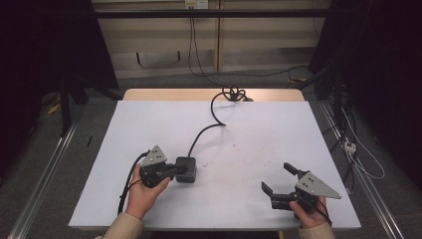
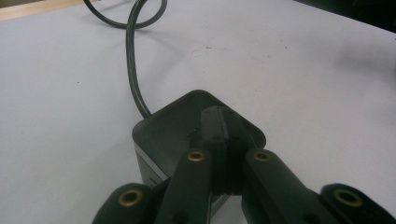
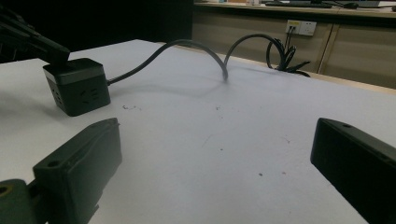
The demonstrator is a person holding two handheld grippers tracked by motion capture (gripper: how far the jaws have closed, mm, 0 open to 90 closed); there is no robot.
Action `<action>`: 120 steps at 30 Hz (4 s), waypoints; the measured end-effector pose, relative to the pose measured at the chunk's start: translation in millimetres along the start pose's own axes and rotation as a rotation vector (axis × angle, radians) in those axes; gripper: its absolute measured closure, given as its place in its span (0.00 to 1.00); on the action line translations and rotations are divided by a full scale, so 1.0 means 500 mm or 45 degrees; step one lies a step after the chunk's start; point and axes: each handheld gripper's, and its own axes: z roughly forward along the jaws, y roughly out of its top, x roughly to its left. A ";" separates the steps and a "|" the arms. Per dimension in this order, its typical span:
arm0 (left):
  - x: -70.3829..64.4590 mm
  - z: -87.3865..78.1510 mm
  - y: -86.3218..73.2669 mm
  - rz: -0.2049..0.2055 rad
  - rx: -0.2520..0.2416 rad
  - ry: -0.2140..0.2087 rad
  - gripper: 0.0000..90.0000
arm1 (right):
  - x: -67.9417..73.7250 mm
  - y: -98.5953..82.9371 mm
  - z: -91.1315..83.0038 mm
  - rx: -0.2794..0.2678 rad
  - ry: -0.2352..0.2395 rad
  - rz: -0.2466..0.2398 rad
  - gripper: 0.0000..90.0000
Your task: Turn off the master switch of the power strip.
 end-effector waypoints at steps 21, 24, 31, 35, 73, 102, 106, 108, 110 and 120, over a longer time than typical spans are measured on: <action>0.000 -0.001 -0.001 -0.013 -0.009 0.001 1.00 | 0.000 0.001 0.002 0.002 0.008 0.001 0.02; 0.000 -0.001 -0.001 -0.012 -0.008 0.004 1.00 | 0.000 0.002 0.002 -0.001 0.007 0.003 0.02; 0.002 -0.001 -0.004 -0.041 -0.024 -0.003 1.00 | -0.001 0.002 0.001 -0.004 0.006 0.010 0.02; 0.004 -0.005 -0.004 -0.068 -0.054 -0.016 1.00 | -0.001 0.002 0.002 -0.003 0.009 0.009 0.02; 0.014 -0.039 0.002 -0.168 -0.119 -0.063 0.38 | 0.000 0.002 0.002 -0.002 0.014 0.007 0.02; 0.047 -0.083 -0.021 -0.163 -0.145 -0.058 0.13 | -0.001 0.002 0.001 0.001 0.016 0.008 0.02; 0.050 -0.086 -0.025 -0.154 -0.147 -0.051 0.12 | -0.001 0.002 0.001 -0.001 0.019 0.007 0.02; 0.050 -0.086 -0.027 -0.155 -0.146 -0.053 0.11 | -0.001 0.002 0.001 0.000 0.016 0.006 0.02; 0.051 -0.088 -0.029 -0.147 -0.140 -0.056 0.11 | -0.001 0.002 0.001 0.001 0.015 0.008 0.02; 0.060 -0.100 -0.040 -0.148 -0.133 -0.051 0.09 | -0.002 0.002 -0.001 -0.006 0.014 0.005 0.02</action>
